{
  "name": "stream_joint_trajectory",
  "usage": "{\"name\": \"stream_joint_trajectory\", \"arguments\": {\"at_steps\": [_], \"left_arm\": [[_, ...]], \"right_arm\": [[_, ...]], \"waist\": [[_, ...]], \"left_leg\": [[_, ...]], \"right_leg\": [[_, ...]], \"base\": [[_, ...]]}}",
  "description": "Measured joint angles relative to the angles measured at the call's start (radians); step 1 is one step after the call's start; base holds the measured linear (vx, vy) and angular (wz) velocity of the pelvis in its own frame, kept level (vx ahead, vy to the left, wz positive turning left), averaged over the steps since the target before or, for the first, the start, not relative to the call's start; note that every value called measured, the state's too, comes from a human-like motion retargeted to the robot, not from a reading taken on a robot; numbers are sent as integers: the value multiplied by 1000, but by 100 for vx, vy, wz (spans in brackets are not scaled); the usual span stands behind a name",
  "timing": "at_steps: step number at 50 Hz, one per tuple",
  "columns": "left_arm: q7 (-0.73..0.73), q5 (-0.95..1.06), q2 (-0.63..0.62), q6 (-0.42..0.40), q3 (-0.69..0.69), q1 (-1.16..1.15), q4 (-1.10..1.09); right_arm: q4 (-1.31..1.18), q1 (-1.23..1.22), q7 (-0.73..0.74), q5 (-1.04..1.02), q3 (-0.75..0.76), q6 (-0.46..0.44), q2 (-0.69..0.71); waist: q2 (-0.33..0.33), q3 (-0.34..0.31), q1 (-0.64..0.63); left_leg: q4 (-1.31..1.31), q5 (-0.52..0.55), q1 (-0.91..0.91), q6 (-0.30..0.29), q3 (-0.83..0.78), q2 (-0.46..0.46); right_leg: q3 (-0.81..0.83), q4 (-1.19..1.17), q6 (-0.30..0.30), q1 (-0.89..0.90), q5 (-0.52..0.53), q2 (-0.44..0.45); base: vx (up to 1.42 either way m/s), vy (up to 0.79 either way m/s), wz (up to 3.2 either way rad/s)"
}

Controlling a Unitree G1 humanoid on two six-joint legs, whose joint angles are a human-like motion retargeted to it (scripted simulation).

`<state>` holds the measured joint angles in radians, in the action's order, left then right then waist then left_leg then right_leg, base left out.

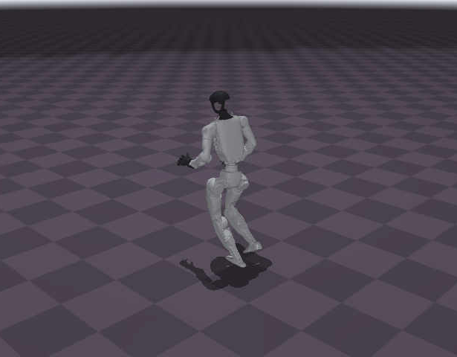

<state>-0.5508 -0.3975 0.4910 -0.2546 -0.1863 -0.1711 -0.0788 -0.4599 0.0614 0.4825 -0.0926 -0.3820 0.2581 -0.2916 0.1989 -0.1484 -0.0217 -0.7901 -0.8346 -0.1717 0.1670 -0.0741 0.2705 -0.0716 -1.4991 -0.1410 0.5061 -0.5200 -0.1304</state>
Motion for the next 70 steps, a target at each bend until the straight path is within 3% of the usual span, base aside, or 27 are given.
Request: {"name": "stream_joint_trajectory", "arguments": {"at_steps": [2,6,9,11,15,17,19,23,25,28,31,33,36,39,43,45,47,51,55,58,62,66,68,70], "left_arm": [[-5,21,41,-16,-25,103,95],[23,85,94,-63,-89,216,245],[67,104,95,-76,-139,208,264],[103,101,87,-55,-146,154,237],[180,81,65,32,-100,0,103],[219,92,77,45,-52,-81,68],[247,118,103,33,-6,-165,71],[264,147,126,-6,48,-301,84],[270,155,127,-13,59,-343,89],[258,137,124,-12,51,-372,102],[219,81,137,7,52,-294,68],[175,47,119,24,32,-183,5],[121,54,72,28,-4,-6,-42],[105,100,61,8,-8,100,40],[102,149,98,-43,3,167,208],[111,163,112,-68,-6,178,263],[129,169,112,-81,-28,176,290],[178,148,86,-69,-65,97,285],[277,112,60,15,-51,32,158],[339,96,57,40,-18,-44,85],[436,181,112,14,53,-175,120],[514,266,150,8,105,-265,178],[531,281,161,8,109,-279,201],[536,272,170,7,97,-279,221]], "right_arm": [[-7,22,-8,3,8,0,-36],[50,84,-15,42,28,0,-102],[107,119,2,77,51,12,-112],[149,121,9,100,70,24,-109],[237,29,5,118,89,21,-114],[296,-50,-18,130,88,15,-113],[370,-92,-46,150,93,17,-109],[486,-98,-100,153,73,43,-102],[519,-108,-129,150,51,59,-108],[545,-90,-143,137,26,74,-106],[482,-92,-139,111,11,54,-78],[378,-92,-139,92,-4,37,-39],[233,-72,-169,111,-15,35,-22],[184,-6,-197,160,-3,32,-57],[204,93,-198,221,34,19,-107],[217,135,-186,233,54,14,-117],[223,166,-174,246,68,16,-119],[237,203,-158,246,71,28,-113],[216,108,-169,242,88,12,-105],[205,22,-180,255,105,11,-81],[258,5,-232,341,145,23,-53],[285,31,-306,375,165,33,-59],[286,40,-328,373,163,29,-67],[277,59,-339,359,150,21,-72]], "waist": [[-54,8,67],[-152,16,166],[-194,28,165],[-193,29,136],[-179,-14,18],[-155,-12,-60],[-103,2,-128],[-17,35,-220],[6,43,-224],[16,61,-198],[51,35,-131],[61,28,-75],[29,39,8],[-17,47,82],[-79,54,148],[-109,63,153],[-130,70,144],[-137,88,105],[-152,32,48],[-148,10,-18],[-105,41,-112],[-61,86,-134],[-45,102,-125],[-23,115,-102]], "left_leg": [[64,92,111,-64,38,-45],[97,406,246,-218,103,-131],[-103,524,210,-261,63,-199],[-311,508,147,-230,12,-247],[-728,346,-94,-111,-44,-355],[-768,302,-275,-74,-63,-361],[-655,298,-406,-62,-99,-319],[-162,382,-484,-105,-172,-218],[79,437,-460,-132,-182,-162],[17,398,-460,-91,-179,-139],[-199,244,-428,-10,-200,-128],[-245,151,-357,8,-199,-127],[-145,118,-187,-30,-173,-143],[1,168,9,-94,-126,-156],[107,357,209,-203,-72,-202],[72,439,247,-233,-65,-239],[-30,459,249,-223,-79,-276],[-310,371,204,-131,-132,-340],[-629,223,40,-44,-122,-418],[-660,181,-153,-18,-141,-423],[-309,271,-307,-70,-228,-375],[257,483,-294,-170,-284,-257],[329,542,-301,-172,-293,-231],[248,555,-318,-133,-300,-220]], "right_leg": [[45,100,26,101,-42,36],[105,502,47,167,-34,122],[129,700,72,129,-24,168],[141,648,129,85,-93,164],[140,449,251,-63,-343,156],[127,475,243,-160,-344,142],[110,521,180,-269,-256,93],[97,589,10,-457,118,-3],[117,519,-19,-495,205,-59],[156,294,45,-490,139,-159],[140,36,140,-381,10,-252],[123,-58,188,-252,-62,-250],[146,-8,205,-62,-122,-174],[189,202,168,56,-117,-93],[222,600,84,110,-10,18],[221,796,38,95,79,76],[207,898,9,74,155,115],[167,774,43,46,143,129],[171,519,179,-62,-123,117],[170,461,208,-182,-232,94],[161,564,142,-365,-139,43],[166,603,57,-481,-19,-20],[169,525,41,-492,-10,-55],[167,402,41,-484,-10,-106]], "base": [[125,-3,56],[140,-8,40],[147,-10,18],[153,-11,18],[158,-12,11],[163,-8,-7],[168,-5,8],[168,-1,3],[161,1,-9],[158,3,-7],[151,2,12],[146,-1,16],[145,-5,14],[147,-10,21],[148,-12,7],[147,-10,-10],[148,-8,-10],[151,-5,-5],[147,-2,20],[141,-1,-4],[135,4,-23],[119,6,-8],[106,6,-10],[98,6,-4]]}}
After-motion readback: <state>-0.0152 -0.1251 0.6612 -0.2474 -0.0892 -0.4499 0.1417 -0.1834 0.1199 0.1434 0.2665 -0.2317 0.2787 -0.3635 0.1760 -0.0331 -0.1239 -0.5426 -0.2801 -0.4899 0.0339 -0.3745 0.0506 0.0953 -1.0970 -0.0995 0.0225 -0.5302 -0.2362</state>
